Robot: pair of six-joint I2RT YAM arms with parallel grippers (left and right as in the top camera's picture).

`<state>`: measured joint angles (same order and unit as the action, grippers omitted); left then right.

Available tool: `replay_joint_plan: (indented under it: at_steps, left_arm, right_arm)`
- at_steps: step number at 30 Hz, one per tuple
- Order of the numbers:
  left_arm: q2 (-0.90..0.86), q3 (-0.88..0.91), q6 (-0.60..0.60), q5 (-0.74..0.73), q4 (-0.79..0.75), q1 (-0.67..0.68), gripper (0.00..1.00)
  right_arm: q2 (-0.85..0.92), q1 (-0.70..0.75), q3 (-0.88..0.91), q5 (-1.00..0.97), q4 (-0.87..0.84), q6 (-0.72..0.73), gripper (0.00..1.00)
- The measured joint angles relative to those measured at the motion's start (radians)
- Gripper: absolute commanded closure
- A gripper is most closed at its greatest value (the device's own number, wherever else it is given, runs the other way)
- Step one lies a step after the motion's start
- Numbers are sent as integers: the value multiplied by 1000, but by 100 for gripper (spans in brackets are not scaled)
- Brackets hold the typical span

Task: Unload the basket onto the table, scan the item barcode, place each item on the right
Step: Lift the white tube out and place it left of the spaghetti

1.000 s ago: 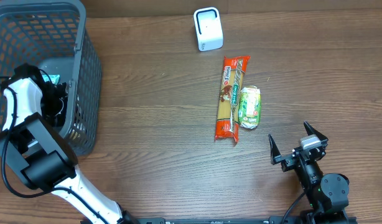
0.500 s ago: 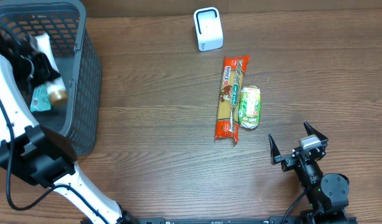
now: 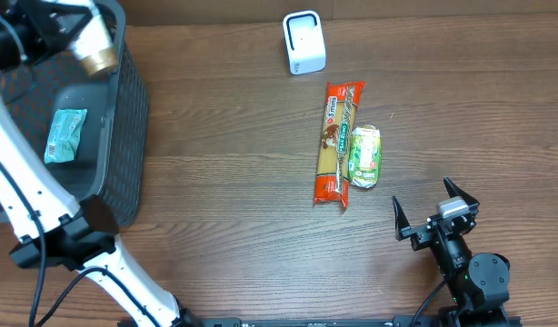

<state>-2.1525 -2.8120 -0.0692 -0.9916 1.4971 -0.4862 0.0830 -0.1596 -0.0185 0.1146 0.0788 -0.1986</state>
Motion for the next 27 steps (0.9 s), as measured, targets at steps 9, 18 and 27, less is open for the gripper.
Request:
replay_joint_plan:
  at_steps: [9, 18, 27]
  left_arm:
    - [0, -3, -55, 6, 78, 338, 96]
    - [0, 142, -97, 566, 147, 741, 96]
    - [0, 590, -294, 925, -82, 974, 96]
  right_arm:
    - [0, 0, 0, 0, 0, 0, 0]
    - [0, 0, 0, 0, 0, 0, 0]
    - [0, 0, 0, 0, 0, 0, 0]
